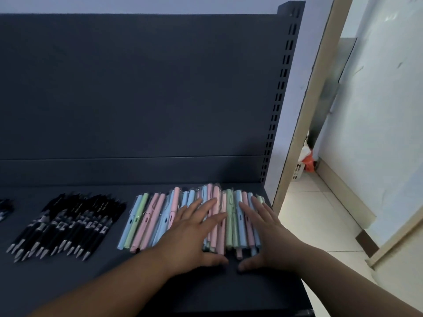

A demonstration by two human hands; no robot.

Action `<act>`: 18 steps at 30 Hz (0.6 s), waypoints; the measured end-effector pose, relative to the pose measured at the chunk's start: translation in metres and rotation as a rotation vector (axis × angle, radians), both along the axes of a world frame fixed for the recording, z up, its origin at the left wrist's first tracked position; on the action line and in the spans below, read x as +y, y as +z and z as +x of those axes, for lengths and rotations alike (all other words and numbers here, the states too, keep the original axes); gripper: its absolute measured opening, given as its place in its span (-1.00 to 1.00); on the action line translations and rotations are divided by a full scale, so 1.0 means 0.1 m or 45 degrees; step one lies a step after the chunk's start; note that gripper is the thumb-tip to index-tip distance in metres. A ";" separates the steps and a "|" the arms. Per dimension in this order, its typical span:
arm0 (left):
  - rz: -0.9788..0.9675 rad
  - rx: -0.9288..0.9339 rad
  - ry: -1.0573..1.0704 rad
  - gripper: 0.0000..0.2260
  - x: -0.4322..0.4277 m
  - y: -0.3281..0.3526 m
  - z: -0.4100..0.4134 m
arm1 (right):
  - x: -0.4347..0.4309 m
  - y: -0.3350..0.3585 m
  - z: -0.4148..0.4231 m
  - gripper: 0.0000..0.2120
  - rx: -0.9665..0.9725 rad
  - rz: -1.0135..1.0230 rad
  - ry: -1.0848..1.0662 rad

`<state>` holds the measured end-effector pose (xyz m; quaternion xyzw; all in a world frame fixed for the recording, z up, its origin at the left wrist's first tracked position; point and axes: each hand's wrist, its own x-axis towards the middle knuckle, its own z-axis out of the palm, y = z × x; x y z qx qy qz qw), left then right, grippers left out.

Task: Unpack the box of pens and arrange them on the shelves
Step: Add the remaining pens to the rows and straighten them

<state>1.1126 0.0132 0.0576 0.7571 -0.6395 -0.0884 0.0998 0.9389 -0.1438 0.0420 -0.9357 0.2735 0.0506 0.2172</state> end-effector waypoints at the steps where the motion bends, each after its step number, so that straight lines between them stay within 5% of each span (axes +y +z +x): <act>1: -0.011 -0.008 0.009 -0.19 0.00 -0.01 -0.01 | -0.01 0.00 0.02 0.27 -0.006 -0.002 0.002; 8: -0.028 -0.073 0.108 -0.15 0.00 -0.02 0.04 | 0.07 -0.04 0.05 0.04 -0.106 0.002 0.008; 14: -0.083 -0.116 0.115 -0.08 0.02 -0.01 0.06 | 0.13 0.04 0.06 0.20 -0.085 0.040 0.048; 18: -0.106 -0.107 0.091 -0.12 0.04 -0.04 0.07 | 0.14 0.05 0.10 0.04 -0.169 0.009 -0.022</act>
